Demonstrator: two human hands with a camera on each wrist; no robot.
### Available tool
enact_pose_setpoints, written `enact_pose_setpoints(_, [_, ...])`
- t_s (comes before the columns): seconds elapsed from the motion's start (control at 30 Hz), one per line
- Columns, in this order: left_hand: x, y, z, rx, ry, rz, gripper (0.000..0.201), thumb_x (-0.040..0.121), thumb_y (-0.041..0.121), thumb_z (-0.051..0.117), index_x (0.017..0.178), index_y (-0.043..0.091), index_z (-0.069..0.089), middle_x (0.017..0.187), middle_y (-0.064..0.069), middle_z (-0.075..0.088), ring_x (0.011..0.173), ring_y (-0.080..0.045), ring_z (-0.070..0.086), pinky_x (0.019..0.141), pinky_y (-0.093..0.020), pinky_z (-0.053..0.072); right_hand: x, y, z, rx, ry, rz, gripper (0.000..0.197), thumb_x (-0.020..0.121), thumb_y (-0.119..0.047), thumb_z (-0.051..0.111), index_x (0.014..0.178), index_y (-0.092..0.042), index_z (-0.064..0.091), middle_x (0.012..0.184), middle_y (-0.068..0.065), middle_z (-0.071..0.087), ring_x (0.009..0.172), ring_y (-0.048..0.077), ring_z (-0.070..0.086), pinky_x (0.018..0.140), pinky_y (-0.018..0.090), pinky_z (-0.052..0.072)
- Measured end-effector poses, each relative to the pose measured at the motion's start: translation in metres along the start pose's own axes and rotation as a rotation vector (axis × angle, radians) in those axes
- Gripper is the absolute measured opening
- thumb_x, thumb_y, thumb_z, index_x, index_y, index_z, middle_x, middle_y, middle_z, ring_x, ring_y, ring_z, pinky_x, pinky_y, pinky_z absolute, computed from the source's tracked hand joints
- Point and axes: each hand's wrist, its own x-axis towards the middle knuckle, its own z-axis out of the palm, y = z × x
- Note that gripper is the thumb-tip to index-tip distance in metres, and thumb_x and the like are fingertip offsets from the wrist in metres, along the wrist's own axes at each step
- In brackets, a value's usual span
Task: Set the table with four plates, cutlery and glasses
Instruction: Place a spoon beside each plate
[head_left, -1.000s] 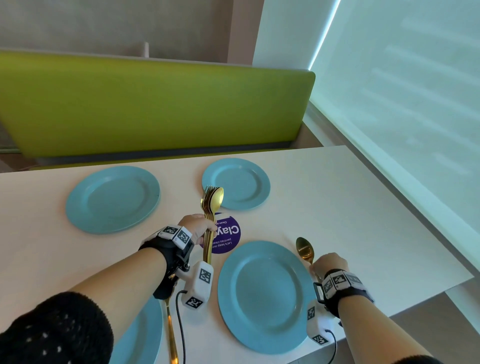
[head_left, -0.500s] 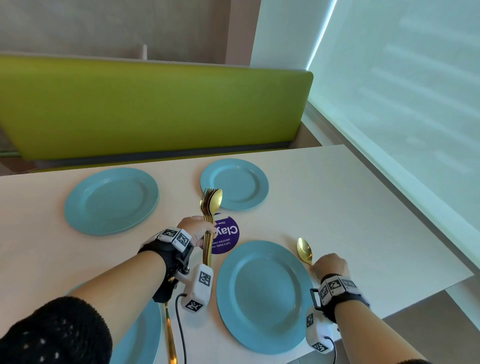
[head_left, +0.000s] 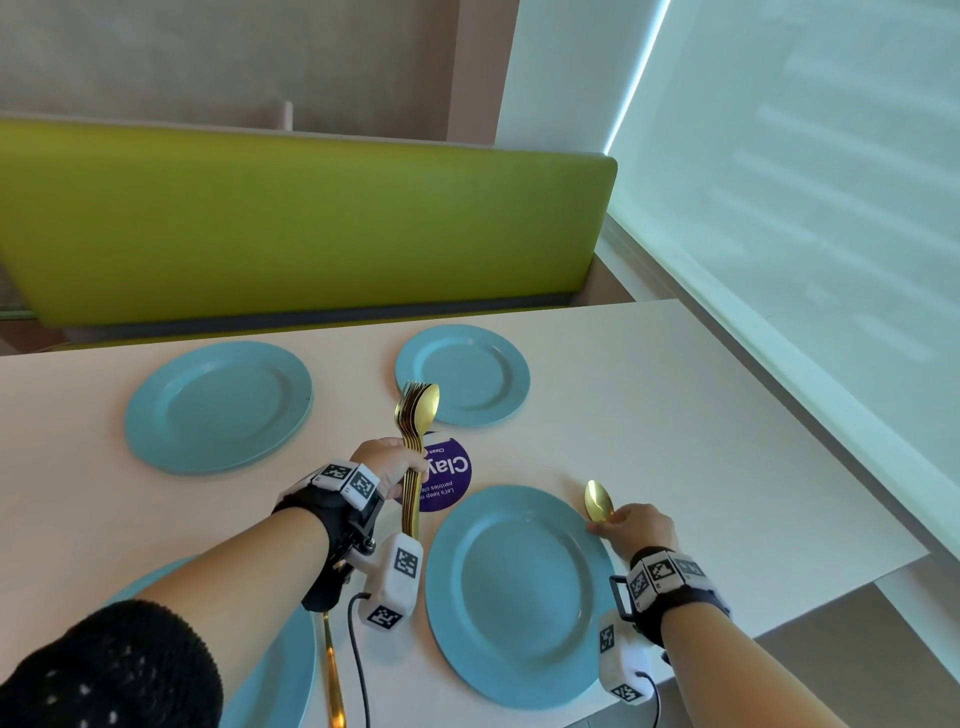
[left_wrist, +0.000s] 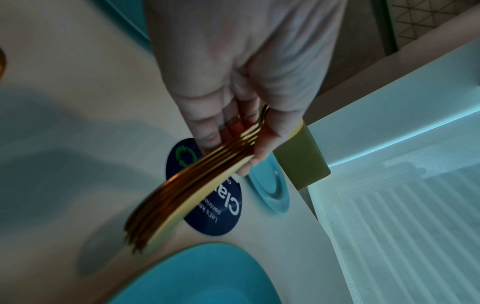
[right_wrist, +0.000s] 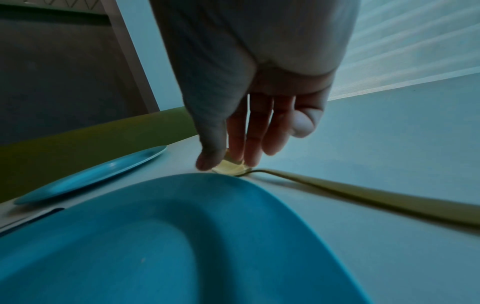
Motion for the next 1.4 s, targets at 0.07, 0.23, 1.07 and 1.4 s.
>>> enact_pose_setpoints(0.07, [-0.001,-0.001,0.001,0.007,-0.010,-0.001,0.022,0.074,-0.016,0.057,0.067,0.005,0.058,0.071,-0.015,0.058,0.069,-0.025,0.056,0.073,-0.037,0.050,-0.002,-0.002,0.002,0.011,-0.030,-0.008,0.027,0.076,-0.042,0.073,0.082,-0.018,0.065,0.081,0.002,0.061,0.078,0.020,0.054,0.065,0.022,0.040])
enact_pose_setpoints(0.23, [-0.007,-0.002,0.004,0.009,-0.006,0.001,0.024,0.078,-0.013,0.057,0.096,0.000,0.062,0.062,-0.012,0.062,0.057,-0.021,0.058,0.064,-0.031,0.053,-0.001,-0.002,0.009,0.011,-0.057,0.007,0.043,0.072,-0.038,0.078,0.105,-0.013,0.071,0.102,0.006,0.070,0.081,0.018,0.056,0.071,0.022,0.046])
enact_pose_setpoints(1.07, [-0.021,0.000,-0.017,0.099,-0.069,0.029,0.010,0.081,-0.006,0.065,0.076,0.001,0.060,0.072,-0.012,0.063,0.060,-0.019,0.060,0.055,-0.024,0.053,-0.047,-0.052,-0.004,-0.070,0.091,-0.072,0.036,0.084,-0.025,0.067,0.117,-0.012,0.061,0.117,0.008,0.065,0.110,0.026,0.062,0.086,0.030,0.050])
enact_pose_setpoints(1.4, [-0.053,0.006,-0.061,0.277,-0.295,0.096,0.011,0.075,-0.005,0.065,0.065,0.001,0.064,0.060,-0.008,0.062,0.061,-0.020,0.055,0.060,-0.024,0.046,-0.150,-0.180,0.029,-0.167,0.037,-0.820,0.028,0.089,-0.015,0.056,0.113,-0.023,0.067,0.116,0.002,0.063,0.108,0.025,0.058,0.084,0.031,0.045])
